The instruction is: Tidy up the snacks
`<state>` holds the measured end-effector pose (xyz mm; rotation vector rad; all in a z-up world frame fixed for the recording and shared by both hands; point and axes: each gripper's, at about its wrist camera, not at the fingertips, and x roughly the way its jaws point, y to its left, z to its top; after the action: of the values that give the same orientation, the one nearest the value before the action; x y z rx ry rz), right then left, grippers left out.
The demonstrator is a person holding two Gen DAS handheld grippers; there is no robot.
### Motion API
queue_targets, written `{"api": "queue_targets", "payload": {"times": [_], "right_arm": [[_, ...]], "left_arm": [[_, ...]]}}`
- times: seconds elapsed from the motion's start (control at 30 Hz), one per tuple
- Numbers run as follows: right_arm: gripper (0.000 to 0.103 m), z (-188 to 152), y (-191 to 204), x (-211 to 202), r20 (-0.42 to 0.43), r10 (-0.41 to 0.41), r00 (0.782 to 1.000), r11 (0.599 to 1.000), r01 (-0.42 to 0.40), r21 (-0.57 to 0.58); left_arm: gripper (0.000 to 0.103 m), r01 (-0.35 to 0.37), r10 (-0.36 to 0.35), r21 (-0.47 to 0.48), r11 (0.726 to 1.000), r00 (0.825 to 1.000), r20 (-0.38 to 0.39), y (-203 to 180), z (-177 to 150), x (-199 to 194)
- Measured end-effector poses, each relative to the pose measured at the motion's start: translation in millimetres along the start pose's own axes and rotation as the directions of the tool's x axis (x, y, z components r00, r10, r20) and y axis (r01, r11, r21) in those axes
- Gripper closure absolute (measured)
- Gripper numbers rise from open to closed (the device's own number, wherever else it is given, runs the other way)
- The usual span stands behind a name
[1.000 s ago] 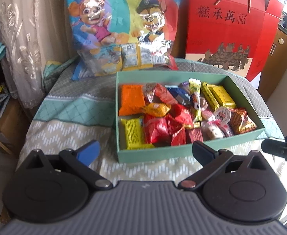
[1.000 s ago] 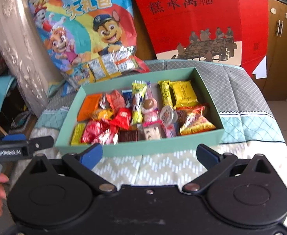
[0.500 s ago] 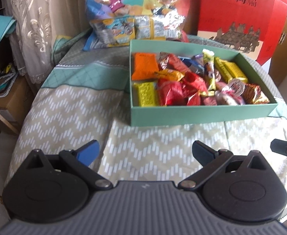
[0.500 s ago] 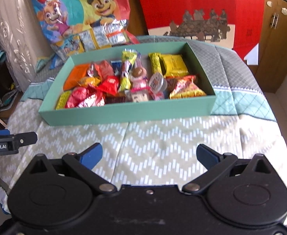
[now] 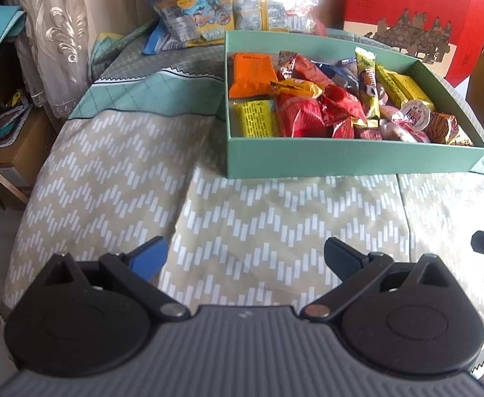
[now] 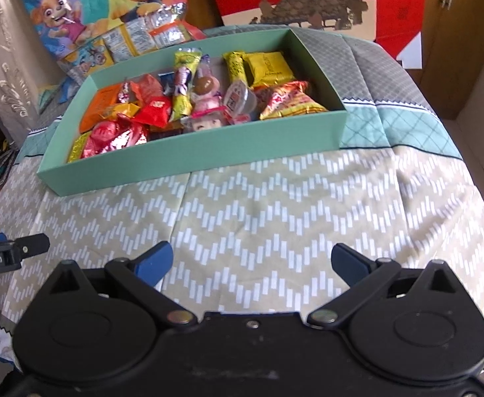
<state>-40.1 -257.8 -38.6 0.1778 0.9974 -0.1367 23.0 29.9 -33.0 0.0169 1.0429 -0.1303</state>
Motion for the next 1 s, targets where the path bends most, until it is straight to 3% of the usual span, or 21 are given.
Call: {"api": "queue_targets", "payload": {"times": [1.0], "right_arm": [[0.0,2.0,2.4,7.5,-0.029,-0.015,0.999,1.0,0.015,0.004]], "left_arm": [[0.0,-0.021,0.021,-0.015,1.0,0.999,-0.027,0.0,0.9,7.8]]}}
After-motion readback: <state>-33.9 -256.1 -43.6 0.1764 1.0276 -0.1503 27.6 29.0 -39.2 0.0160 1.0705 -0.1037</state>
